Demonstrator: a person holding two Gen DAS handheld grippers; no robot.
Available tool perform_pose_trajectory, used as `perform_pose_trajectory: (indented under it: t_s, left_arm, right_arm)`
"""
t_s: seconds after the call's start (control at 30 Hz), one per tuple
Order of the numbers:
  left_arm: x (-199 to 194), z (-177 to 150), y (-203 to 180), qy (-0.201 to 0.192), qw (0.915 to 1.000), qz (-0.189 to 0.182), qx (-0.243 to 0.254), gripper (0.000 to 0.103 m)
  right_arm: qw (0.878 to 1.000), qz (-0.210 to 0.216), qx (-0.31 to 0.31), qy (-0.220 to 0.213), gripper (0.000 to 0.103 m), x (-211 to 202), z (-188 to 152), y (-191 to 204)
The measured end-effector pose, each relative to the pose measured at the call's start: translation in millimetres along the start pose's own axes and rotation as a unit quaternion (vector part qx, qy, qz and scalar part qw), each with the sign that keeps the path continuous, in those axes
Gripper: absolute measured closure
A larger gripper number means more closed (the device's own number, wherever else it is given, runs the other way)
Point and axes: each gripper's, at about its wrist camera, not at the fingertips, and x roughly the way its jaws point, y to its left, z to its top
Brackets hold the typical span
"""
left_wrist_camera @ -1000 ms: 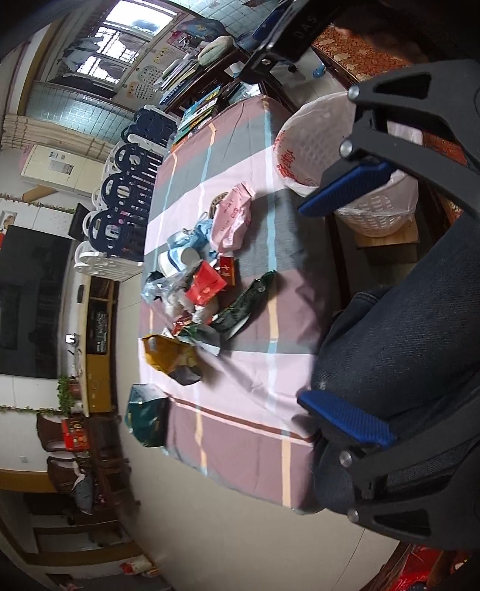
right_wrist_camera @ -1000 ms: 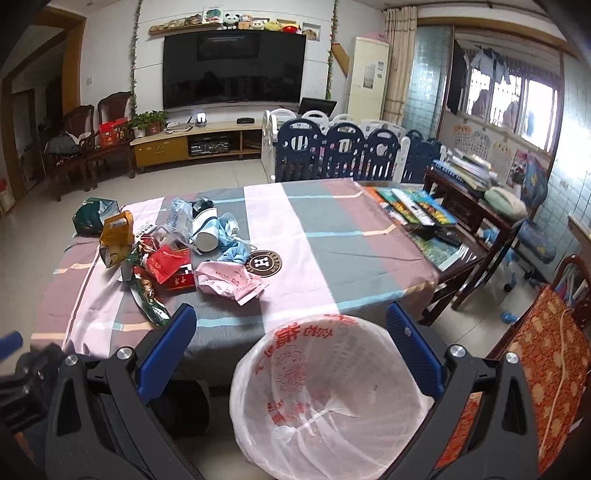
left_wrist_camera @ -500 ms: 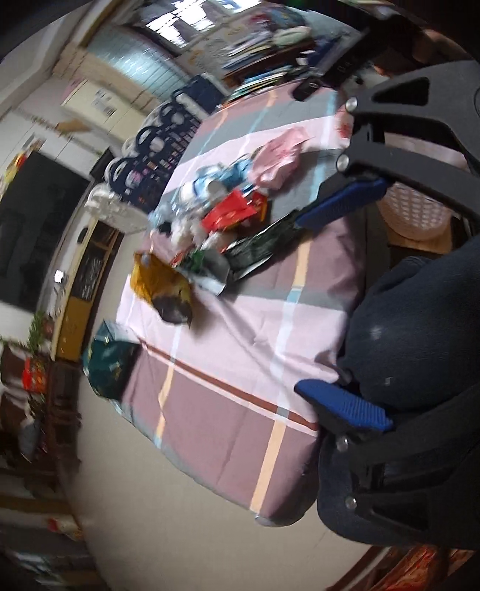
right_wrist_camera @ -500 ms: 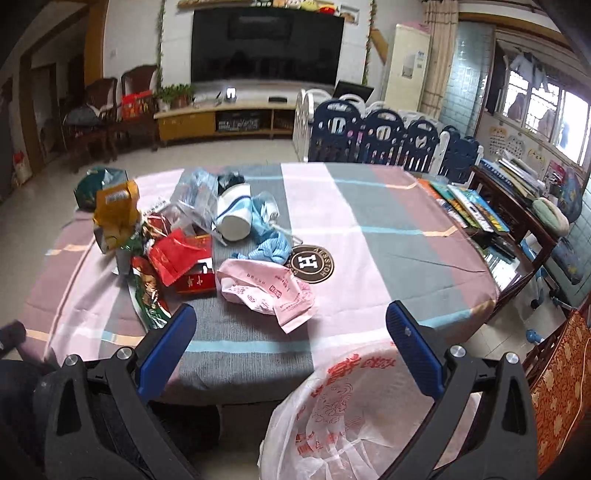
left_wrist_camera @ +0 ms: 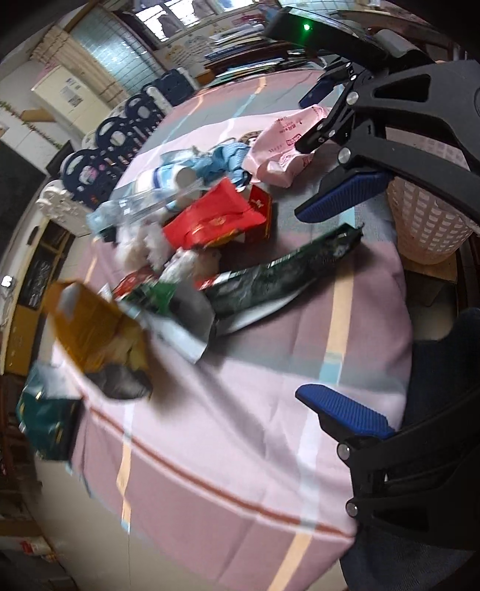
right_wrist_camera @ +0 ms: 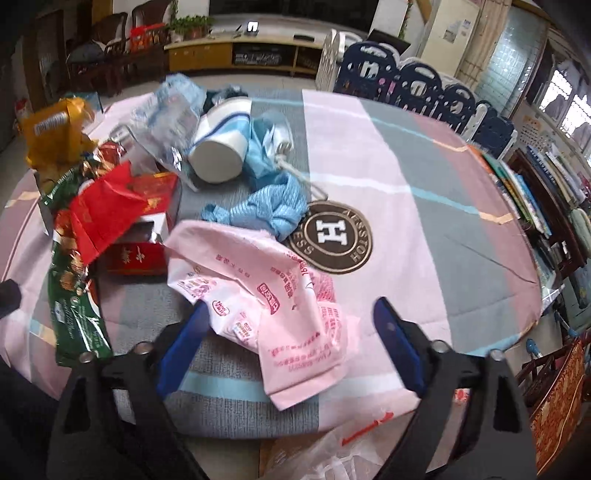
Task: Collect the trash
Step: 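Grasp the green snack bag with the left gripper while the right grasps the pink plastic bag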
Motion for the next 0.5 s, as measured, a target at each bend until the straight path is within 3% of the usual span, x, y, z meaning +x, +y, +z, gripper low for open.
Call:
perform_pose_trajectory:
  t_s: [0.03,0.13,0.23,0.33,0.37,0.47,0.5]
  left_arm:
    - [8.6,0.6,-5.5,0.005,1.0000,0.002,0.007,0.013]
    - [33.9,1.0,-18.5,0.023,0.9995,0.013,0.019,0.013]
    - [54.0,1.4,-24.6,0.045,0.9987,0.012,0.021,0.014]
    - [58.8,0.3,-36.1,0.030,0.9972,0.036,0.058,0.036]
    - [60.0,-0.1,-38.9,0.030,0.9964,0.037,0.070,0.050]
    - [61.2,0.6,-39.7,0.031,0.9958,0.029,0.081,0.080]
    - [60.5,1.5,-38.8,0.031,0.9961,0.025,0.078,0.084]
  right_arm:
    - [1.000,0.008,0.002,0.003,0.045,1.6,-2.3,-0.8]
    - [1.000,0.017,0.000,-0.001,0.069,-1.9,-9.9,-3.3]
    - [0.999,0.044,0.022,-0.006,0.075,-11.7,-17.5,-13.8]
    - [0.998,0.043,0.032,-0.018,0.075,-25.0,-23.1,-20.2]
    - [0.998,0.042,0.035,-0.025,0.075,-30.8,-24.8,-22.5]
    - [0.998,0.039,0.038,-0.036,0.075,-43.1,-27.0,-24.8]
    - [0.998,0.039,0.039,-0.040,0.075,-45.9,-28.9,-24.9]
